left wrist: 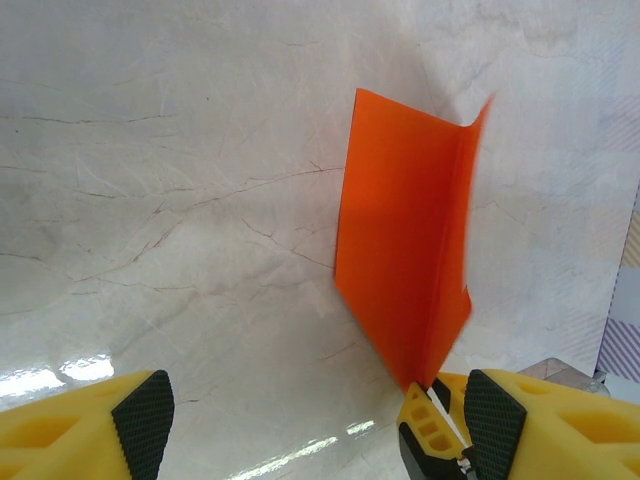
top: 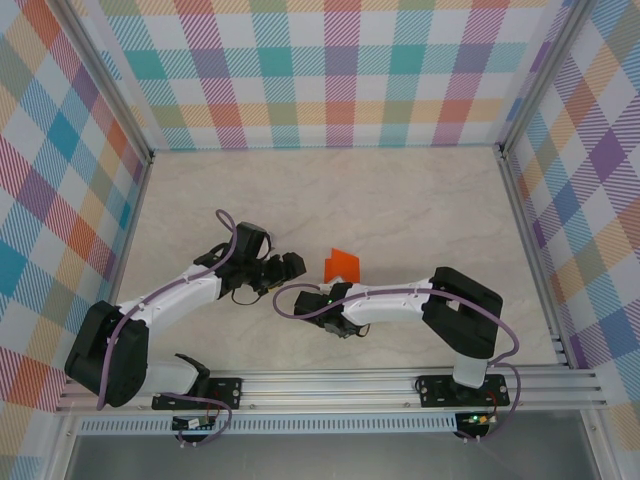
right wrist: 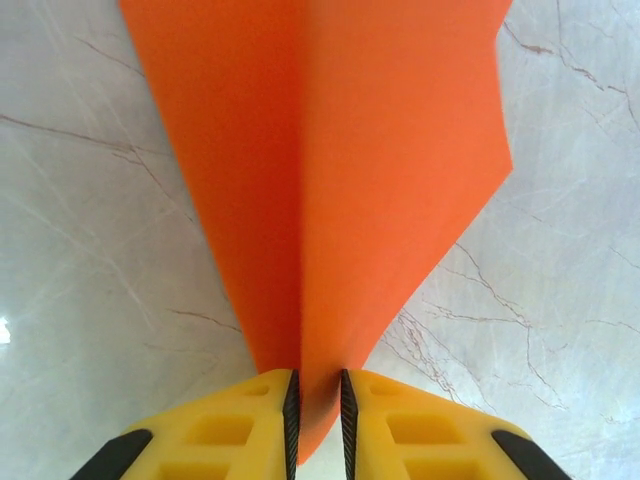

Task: Fold a paper plane with a square sheet of paper (fold left side to right side)
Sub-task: Fourth fold the wing at the center of the table.

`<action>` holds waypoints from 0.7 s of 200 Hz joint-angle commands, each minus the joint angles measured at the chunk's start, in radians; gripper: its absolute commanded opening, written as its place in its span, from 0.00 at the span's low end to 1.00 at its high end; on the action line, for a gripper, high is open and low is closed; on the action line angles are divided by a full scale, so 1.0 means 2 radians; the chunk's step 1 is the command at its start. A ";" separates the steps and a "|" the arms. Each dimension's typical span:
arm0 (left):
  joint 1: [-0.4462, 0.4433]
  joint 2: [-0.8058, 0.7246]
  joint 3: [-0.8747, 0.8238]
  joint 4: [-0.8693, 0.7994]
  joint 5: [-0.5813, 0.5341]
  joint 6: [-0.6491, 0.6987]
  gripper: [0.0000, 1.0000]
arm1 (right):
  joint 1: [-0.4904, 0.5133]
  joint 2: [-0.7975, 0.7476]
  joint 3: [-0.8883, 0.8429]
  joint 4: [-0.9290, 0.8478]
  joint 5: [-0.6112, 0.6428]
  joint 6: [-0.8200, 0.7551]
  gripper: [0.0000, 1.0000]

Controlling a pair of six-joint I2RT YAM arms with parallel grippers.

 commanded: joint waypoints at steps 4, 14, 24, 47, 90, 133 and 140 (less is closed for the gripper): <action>0.007 -0.009 0.002 -0.005 -0.006 0.012 0.79 | 0.005 0.008 0.004 0.005 -0.004 -0.002 0.20; 0.007 -0.009 0.002 -0.005 -0.006 0.013 0.79 | 0.004 0.011 0.004 0.005 -0.004 -0.001 0.20; 0.006 -0.010 0.004 -0.022 -0.007 0.014 0.79 | 0.004 0.013 0.004 0.004 -0.005 0.001 0.20; 0.007 -0.011 0.006 -0.025 -0.009 0.016 0.79 | 0.004 0.012 -0.003 0.007 -0.008 0.003 0.20; 0.007 -0.009 0.008 -0.027 -0.008 0.017 0.79 | 0.002 0.010 -0.006 0.019 -0.016 -0.001 0.15; 0.007 -0.008 0.010 -0.027 -0.005 0.017 0.79 | -0.009 -0.012 -0.029 0.046 -0.038 -0.009 0.12; 0.007 -0.008 0.010 -0.026 -0.004 0.017 0.79 | -0.011 -0.016 -0.033 0.051 -0.043 -0.011 0.12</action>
